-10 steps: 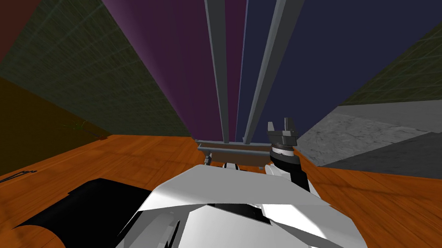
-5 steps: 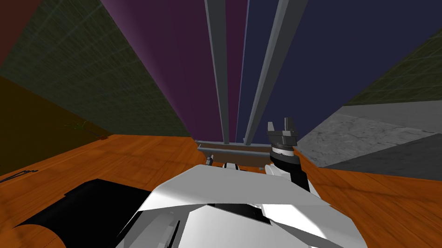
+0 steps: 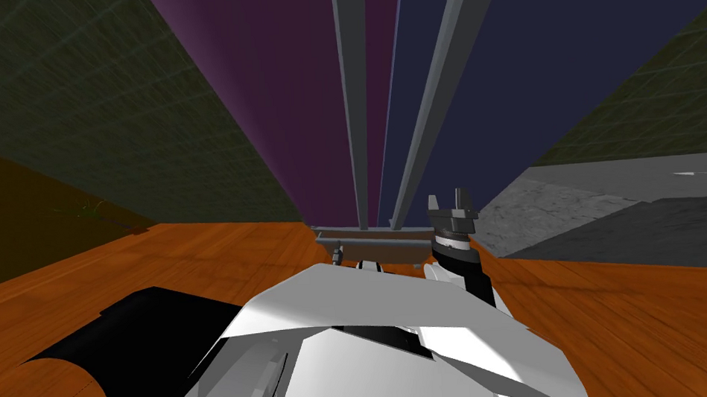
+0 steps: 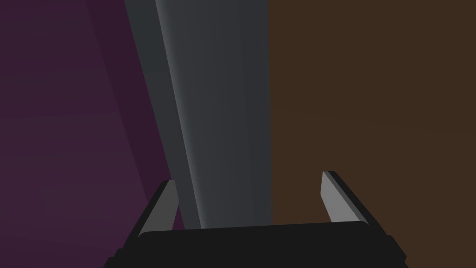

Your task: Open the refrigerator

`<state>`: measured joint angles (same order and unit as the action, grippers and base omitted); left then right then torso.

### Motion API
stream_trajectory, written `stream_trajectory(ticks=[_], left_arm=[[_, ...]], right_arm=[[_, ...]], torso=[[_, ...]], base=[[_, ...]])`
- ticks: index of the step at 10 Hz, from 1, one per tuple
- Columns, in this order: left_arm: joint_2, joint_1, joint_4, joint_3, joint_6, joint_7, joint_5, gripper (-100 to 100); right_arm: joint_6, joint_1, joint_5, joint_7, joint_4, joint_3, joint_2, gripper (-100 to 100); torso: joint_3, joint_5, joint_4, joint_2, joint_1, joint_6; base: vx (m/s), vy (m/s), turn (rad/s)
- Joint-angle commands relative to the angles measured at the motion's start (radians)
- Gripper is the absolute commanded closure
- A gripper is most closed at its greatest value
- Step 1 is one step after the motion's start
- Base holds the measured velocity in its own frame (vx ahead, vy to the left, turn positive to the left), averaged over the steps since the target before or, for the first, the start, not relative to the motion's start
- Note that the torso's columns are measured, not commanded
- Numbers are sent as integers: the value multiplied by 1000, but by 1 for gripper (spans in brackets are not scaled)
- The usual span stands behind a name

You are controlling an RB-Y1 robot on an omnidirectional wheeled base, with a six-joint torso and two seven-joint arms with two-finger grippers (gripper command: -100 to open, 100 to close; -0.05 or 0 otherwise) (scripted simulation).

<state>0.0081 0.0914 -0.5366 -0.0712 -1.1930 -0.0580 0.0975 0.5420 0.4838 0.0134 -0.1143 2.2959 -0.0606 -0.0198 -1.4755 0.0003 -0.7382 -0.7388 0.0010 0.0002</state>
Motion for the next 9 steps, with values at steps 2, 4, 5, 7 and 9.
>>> stream_trajectory(ticks=[2, 4, 5, 7, 9], left_arm=[[-54, -15, -19, 6, 32, -80, 48, -100], [-23, -6, -5, 2, 12, -35, 20, 100], [-13, -3, 0, 1, 5, -20, 10, 100], [8, 3, 9, -1, -9, 9, -9, 100], [39, 11, 23, -5, -30, 54, -37, 100]], right_arm=[[0, 0, 0, 0, 0, 0, 0, 0], [0, 0, 0, 0, 0, 0, 0, 0], [0, 0, 0, 0, 0, 0, 0, 0], [0, 0, 0, 0, 0, 0, 0, 0], [0, 0, 0, 0, 0, 0, 0, 0]], torso=[[-1, -1, 0, 1, -2, 0], [-1, -1, 1, 2, -3, -1], [-2, -1, 3, 4, -5, -2], [-3, 2, 6, 7, -1, 2], [-3, 4, 7, 7, 2, 1]], base=[[-30, 82, -141], [-2, 1, 89], [47, -111, 205], [24, -84, 111], [35, -86, 152]])
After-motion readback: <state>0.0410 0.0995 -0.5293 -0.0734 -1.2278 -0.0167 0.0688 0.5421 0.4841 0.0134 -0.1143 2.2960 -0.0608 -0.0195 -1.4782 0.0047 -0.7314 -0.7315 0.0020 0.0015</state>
